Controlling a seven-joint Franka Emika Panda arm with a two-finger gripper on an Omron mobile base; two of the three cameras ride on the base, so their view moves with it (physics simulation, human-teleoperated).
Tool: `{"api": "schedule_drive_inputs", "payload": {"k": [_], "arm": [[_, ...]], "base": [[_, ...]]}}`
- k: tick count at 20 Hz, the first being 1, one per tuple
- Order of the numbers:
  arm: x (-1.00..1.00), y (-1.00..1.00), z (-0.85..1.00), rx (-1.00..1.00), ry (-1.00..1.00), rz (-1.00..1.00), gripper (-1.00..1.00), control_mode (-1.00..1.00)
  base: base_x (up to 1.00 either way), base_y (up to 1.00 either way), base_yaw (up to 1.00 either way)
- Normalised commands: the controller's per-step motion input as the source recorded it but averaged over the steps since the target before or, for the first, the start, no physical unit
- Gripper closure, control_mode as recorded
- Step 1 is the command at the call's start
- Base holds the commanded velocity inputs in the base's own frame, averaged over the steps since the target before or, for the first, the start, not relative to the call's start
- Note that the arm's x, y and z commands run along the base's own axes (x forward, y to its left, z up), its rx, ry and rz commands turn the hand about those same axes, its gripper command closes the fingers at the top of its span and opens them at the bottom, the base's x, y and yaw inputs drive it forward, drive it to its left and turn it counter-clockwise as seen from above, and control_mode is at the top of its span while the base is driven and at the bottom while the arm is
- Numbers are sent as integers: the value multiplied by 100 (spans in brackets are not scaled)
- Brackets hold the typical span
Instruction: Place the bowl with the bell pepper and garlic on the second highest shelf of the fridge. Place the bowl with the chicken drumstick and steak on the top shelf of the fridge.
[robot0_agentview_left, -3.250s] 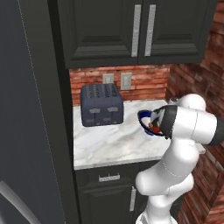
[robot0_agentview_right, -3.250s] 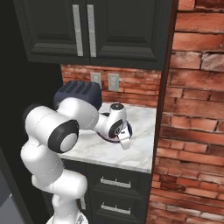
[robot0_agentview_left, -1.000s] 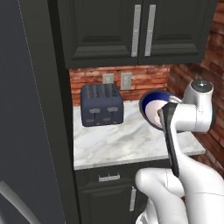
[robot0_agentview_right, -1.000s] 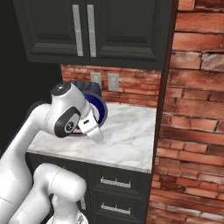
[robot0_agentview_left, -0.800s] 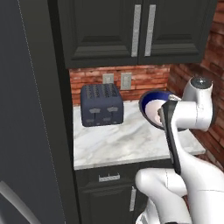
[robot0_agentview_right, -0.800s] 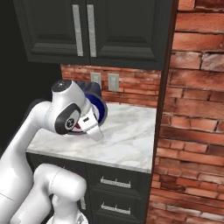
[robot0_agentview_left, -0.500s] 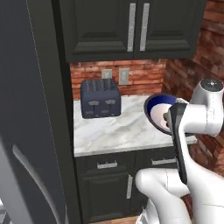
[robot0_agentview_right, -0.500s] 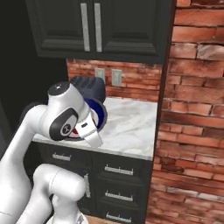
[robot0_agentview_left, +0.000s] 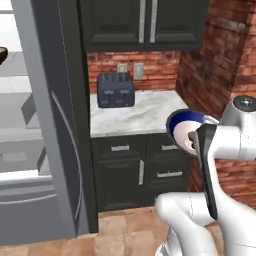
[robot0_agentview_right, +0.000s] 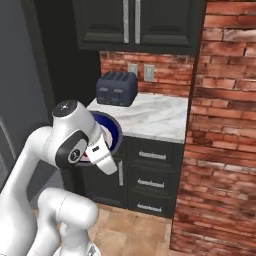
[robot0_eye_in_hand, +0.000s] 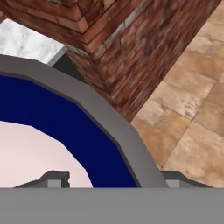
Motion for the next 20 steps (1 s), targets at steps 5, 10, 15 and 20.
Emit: {"api": "schedule_drive_inputs", "payload": {"k": [5,10,15,20], "arm": [[0,0,0,0,0,0,100,100],[0,0,0,0,0,0,100,100],[0,0,0,0,0,0,100,100],[0,0,0,0,0,0,100,100]], "base": [[-100,95,8],[-68,100,5],[-9,100,0],[45,100,-2]]}}
